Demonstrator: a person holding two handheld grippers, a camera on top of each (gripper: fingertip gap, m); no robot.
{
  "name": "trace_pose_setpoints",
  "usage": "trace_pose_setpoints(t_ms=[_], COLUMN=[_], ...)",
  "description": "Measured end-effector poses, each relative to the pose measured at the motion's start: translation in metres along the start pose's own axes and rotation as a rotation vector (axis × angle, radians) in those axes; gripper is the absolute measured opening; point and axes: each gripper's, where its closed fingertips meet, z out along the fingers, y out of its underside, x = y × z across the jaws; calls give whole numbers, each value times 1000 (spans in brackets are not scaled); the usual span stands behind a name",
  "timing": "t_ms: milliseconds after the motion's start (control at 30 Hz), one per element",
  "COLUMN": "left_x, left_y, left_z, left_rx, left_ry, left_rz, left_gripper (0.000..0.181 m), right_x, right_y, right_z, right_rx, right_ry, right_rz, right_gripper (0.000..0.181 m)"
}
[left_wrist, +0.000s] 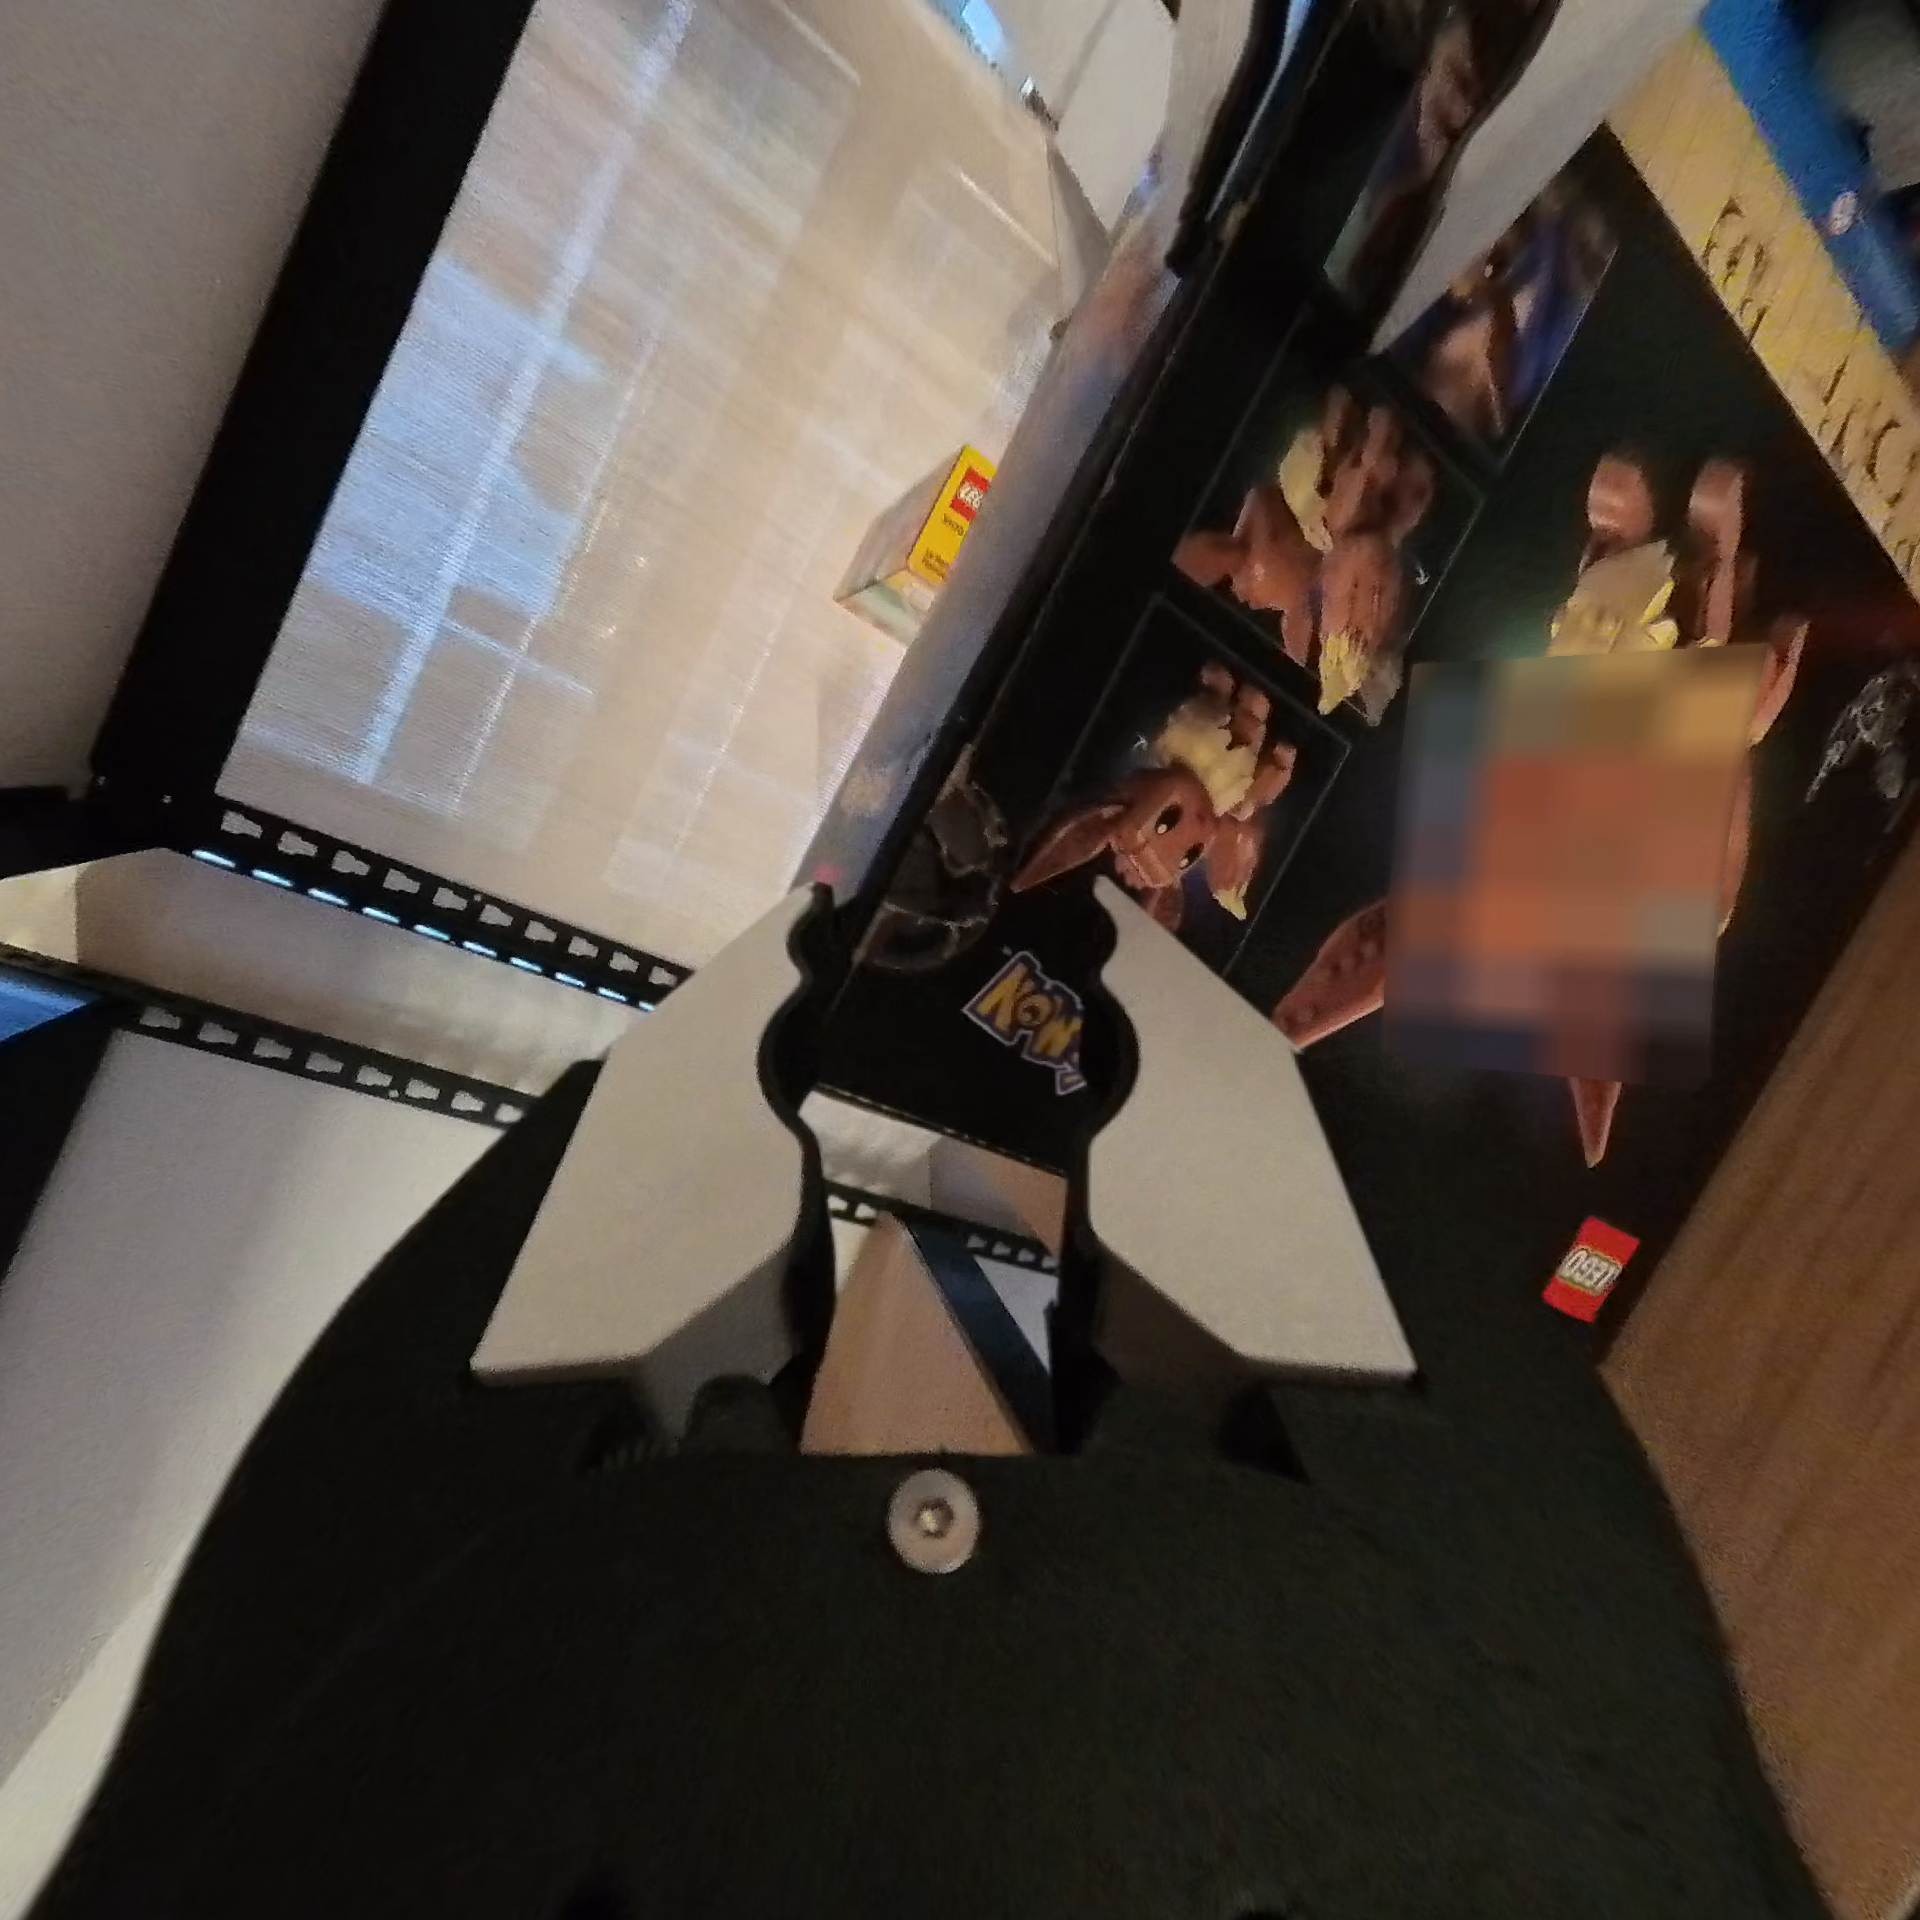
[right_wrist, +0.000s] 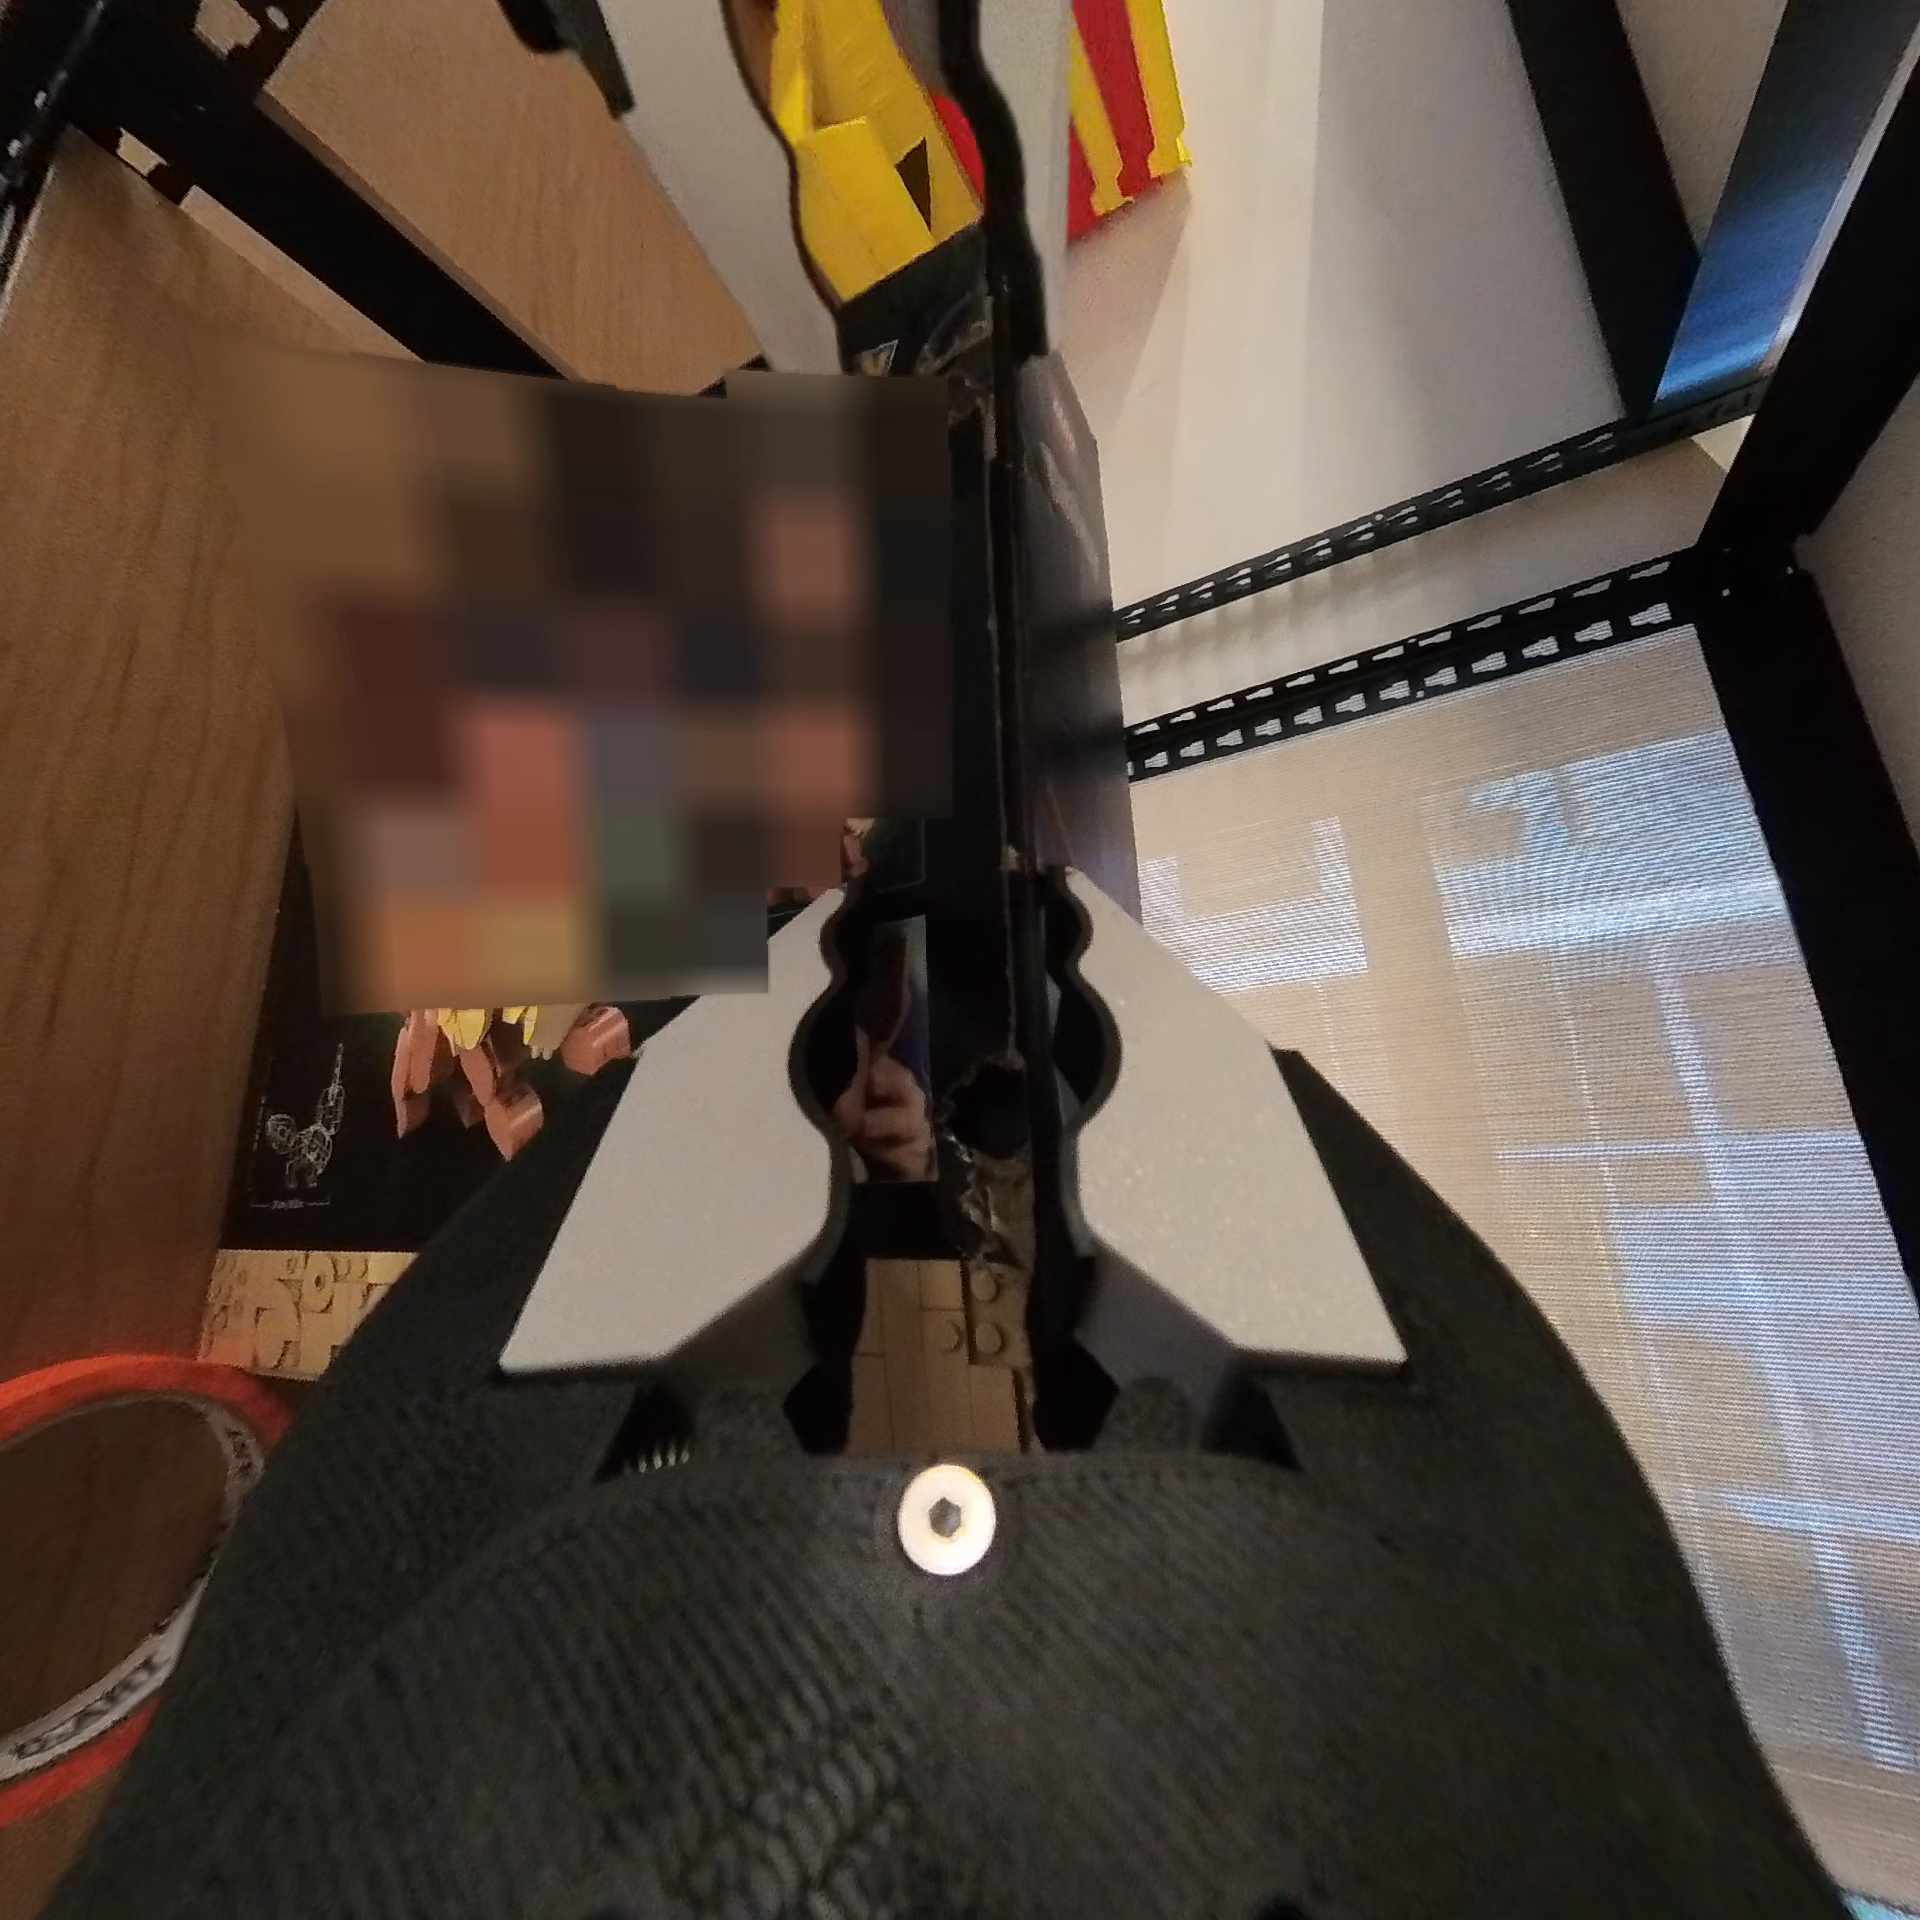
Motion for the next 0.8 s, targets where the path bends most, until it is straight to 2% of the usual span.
trace_pose_setpoints(t_ms=[167, 333, 400, 467, 533, 600, 700, 800], left_x=[2, 4, 4, 4, 4, 4, 4, 4], left_y=[3, 4, 4, 4, 4, 4, 4, 4], left_z=[-1, -1, -1, -1, -1, -1, 0, 0], left_rx=[-28, -18, -23, -29, -31, -28, -19, -14], left_ry=[-3, -48, -37, -31, -37, -39, -33, -45], left_rz=[-28, 7, 3, 6, 19, 23, 12, 16], left_gripper=[40, 43, 44, 44, 44, 44, 44, 44], right_x=[-2, -3, 0, 8, 11, 12, 8, 9], right_y=[-2, -3, 0, 9, 20, 33, 46, 39], right_z=[0, -1, -13, -34, -55, -66, -64, -64], right_rx=[18, 44, 77, 124, 203, 261, 242, 249], right_ry=[10, 28, -5, -16, -43, -37, 9, 94], right_rz=[-37, -58, -16, 78, 204, 248, 185, 88], right_gripper=[33, 37, 40, 55, 57, 59, 59, 58])
